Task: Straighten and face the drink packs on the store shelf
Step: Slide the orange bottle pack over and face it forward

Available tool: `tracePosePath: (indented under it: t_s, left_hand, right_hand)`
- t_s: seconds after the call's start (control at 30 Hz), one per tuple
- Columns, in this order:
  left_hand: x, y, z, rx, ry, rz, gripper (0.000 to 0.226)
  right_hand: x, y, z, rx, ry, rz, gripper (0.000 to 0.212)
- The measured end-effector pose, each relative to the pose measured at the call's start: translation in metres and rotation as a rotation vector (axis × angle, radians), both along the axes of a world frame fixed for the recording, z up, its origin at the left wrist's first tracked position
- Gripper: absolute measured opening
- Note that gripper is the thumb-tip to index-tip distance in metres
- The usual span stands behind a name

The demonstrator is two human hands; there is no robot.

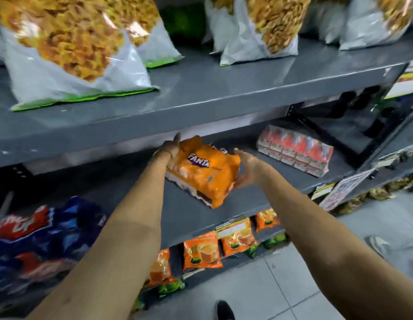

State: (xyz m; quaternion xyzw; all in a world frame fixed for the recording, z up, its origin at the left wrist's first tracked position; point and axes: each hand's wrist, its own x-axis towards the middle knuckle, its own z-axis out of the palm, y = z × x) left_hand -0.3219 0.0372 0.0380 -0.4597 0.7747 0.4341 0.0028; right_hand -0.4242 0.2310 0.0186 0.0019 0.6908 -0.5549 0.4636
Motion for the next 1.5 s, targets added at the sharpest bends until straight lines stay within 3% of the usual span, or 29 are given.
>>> tracePosePath:
  t_s: [0.1,0.2,0.43,0.53,0.63,0.8,0.93,1.0,1.07,1.13,1.2,1.27,1.43,1.5]
  left_hand:
    - [-0.014,-0.004,-0.006,0.003,-0.045,0.037,0.069]
    - [-0.016,-0.007,-0.012,-0.017,-0.074,0.02,0.068]
    - [0.004,-0.004,-0.024,-0.046,0.077,0.065,0.055]
    - [0.024,0.004,-0.035,-0.185,0.255,0.084,0.05]
    - [0.046,0.019,-0.045,-0.227,0.377,0.136,0.067]
    - [0.064,0.034,-0.088,-0.165,0.312,0.105,0.066]
    - [0.073,0.02,-0.067,0.074,0.389,0.173,0.057]
    - [0.077,0.007,-0.052,0.3,0.592,0.319,0.054]
    - [0.071,0.002,-0.037,0.471,0.707,0.428,0.062]
    - [0.055,0.0,-0.026,0.53,0.68,0.43,0.074]
    - [0.037,0.002,-0.017,0.573,0.642,0.373,0.084]
    - [0.023,0.011,-0.008,0.522,0.594,0.341,0.086]
    - [0.029,0.023,-0.015,0.115,0.392,0.439,0.071]
    - [0.041,0.024,-0.029,0.022,0.405,0.472,0.068]
  right_hand:
    - [-0.01,-0.003,-0.001,0.016,-0.086,0.073,0.052]
    - [-0.011,-0.011,-0.008,0.082,-0.12,0.076,0.08]
    - [-0.009,-0.018,-0.011,0.065,0.06,0.049,0.089]
    - [-0.007,-0.014,-0.009,0.085,0.316,0.105,0.088]
    - [-0.005,-0.003,-0.008,0.071,0.709,0.214,0.088]
    - [-0.005,0.015,-0.029,0.143,0.938,0.366,0.096]
    - [-0.012,0.017,-0.021,0.119,0.814,0.332,0.098]
    - [-0.01,0.02,-0.011,0.072,0.605,0.225,0.1]
    - [-0.003,0.024,-0.001,0.096,0.43,0.209,0.088]
    - [0.006,0.029,0.006,0.201,0.228,0.31,0.086]
    - [0.011,0.028,0.014,0.083,0.003,0.268,0.087]
    - [0.011,0.02,0.021,-0.063,-0.074,0.203,0.087]
    - [0.015,0.006,0.027,-0.217,-0.06,0.16,0.087]
    - [0.013,-0.001,0.025,-0.267,-0.059,0.126,0.087]
